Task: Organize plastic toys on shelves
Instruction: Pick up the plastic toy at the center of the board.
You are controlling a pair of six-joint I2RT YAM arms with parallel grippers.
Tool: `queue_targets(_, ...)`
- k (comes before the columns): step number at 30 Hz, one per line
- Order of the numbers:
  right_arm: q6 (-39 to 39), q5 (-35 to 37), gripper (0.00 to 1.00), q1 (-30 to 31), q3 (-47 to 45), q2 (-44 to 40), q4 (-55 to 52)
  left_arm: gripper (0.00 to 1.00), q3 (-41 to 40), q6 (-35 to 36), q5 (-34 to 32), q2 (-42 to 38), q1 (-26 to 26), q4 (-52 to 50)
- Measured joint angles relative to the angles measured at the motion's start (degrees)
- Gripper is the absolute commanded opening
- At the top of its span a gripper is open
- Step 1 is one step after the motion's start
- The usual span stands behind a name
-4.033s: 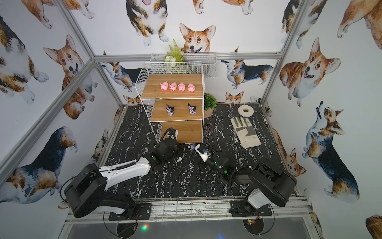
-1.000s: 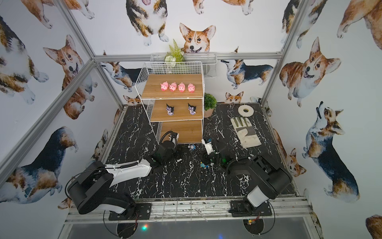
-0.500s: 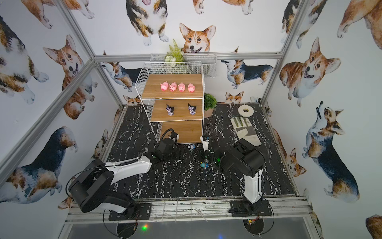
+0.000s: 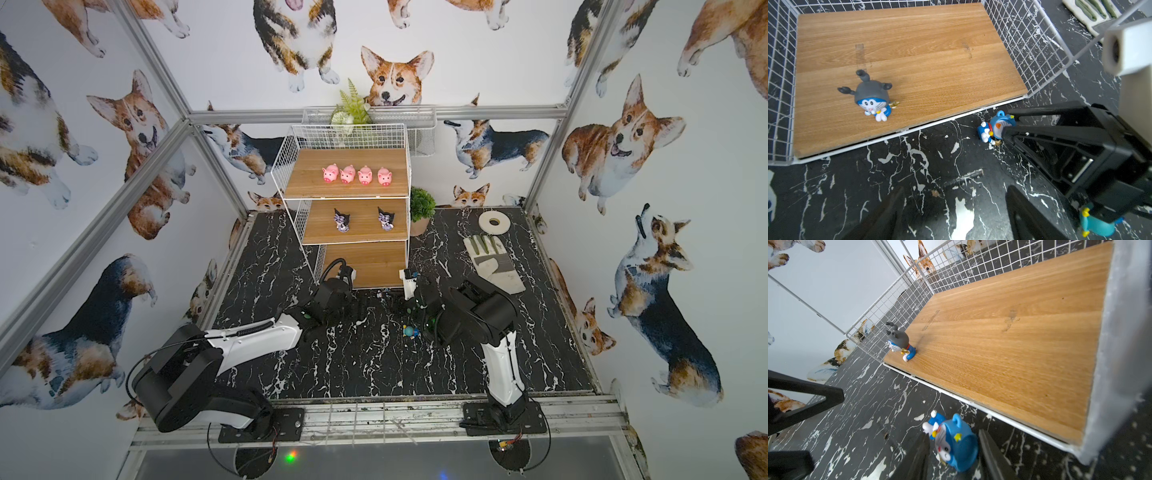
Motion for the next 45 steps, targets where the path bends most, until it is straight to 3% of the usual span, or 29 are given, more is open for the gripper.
queue_targets(4,0.22,1.49,0.49,0.35,0.44,-0.26,-1.01,0.80,-0.02,-0.39,0.00,-0.15,0.04,-0.22)
queue_targets(12,-1.09,3.32,0.37,1.44,0.42,-1.40,-4.59,0.80,-0.57,-0.68,-0.55,-1.05,0.04,-0.46)
queue_targets(17,-2.58,4.28,0.45,2.34,0.55,-1.38,-4.72,0.80,-1.20,-1.25,-1.07,-2.19,0.13,-0.57)
queue_targets(25,-6.03,7.54,0.48,3.13,1.16,-1.05,-5.14,0.80,-1.81,-2.43,-1.03,-3.41,0.42,-0.61)
queue_targets(37,-10.88,11.47,0.32,3.91,1.40,-0.48,-5.57,0.80,-2.36,-3.28,-1.03,-4.79,0.81,-0.70)
queue_targets(45,-17.59,11.80,0.27,4.96,-0.37,-5.03,-10.84,0.80,-4.50,-4.96,-0.94,-6.16,1.36,-1.07)
